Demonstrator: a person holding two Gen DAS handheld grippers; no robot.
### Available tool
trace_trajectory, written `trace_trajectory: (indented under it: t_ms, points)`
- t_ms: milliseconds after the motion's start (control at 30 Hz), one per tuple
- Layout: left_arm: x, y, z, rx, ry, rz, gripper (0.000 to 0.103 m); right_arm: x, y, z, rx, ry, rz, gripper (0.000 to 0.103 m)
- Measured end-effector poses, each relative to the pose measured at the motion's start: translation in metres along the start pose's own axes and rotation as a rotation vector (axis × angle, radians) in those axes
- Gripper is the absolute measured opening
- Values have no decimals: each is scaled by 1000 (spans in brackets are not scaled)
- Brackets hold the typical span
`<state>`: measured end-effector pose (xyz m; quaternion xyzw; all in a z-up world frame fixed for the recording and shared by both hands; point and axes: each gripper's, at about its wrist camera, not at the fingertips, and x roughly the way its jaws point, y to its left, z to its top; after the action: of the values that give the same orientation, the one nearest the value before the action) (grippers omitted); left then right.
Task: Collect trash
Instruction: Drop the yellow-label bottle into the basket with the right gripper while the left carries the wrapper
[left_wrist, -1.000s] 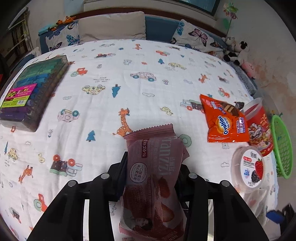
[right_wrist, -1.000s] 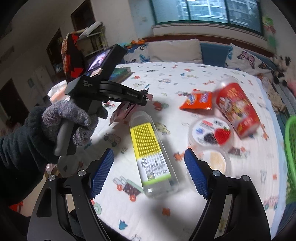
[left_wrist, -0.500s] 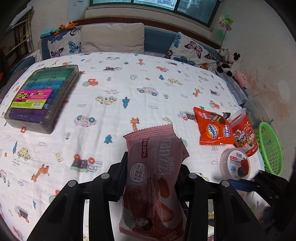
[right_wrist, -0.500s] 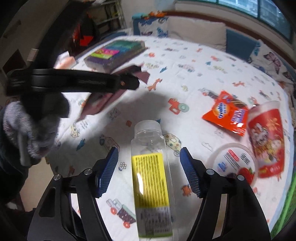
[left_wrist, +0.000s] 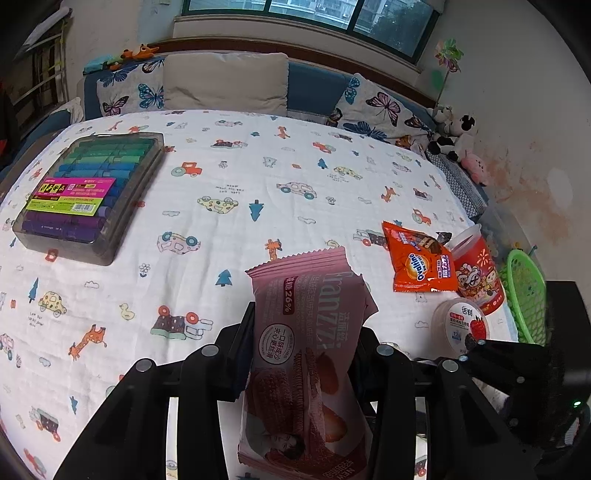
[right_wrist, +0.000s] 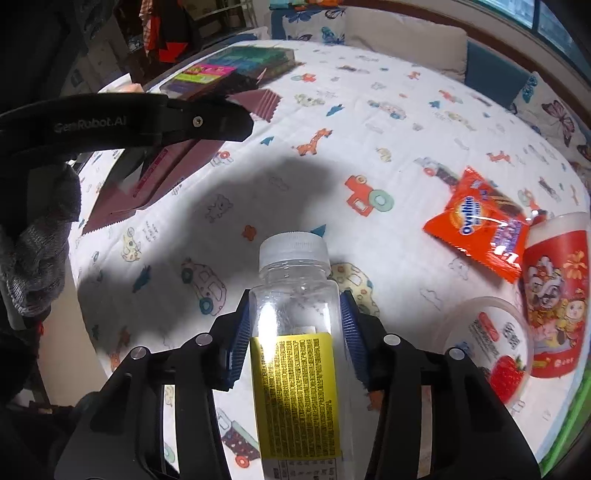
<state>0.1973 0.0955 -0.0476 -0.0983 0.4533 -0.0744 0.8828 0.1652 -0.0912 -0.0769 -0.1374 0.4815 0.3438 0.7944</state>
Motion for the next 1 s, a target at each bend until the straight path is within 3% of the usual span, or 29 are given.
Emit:
trace_trajectory:
  t_ms: [400,667,800,1000]
  points:
    - [-24,-29,6,60,-46,-43,40,-97,-4,-43,50,-172,-46,47]
    - [-35,-76,10,141,-56,-106,40,-145,-1,-90,95,-222,-56,47]
    - [-38,-101,13,173,-50,-151,40,-177,-14,-108,168,-291,-65,46]
    - [-37,-149,21,238,-36,-208,40,-229,-57,-126,274,-380,-193,46]
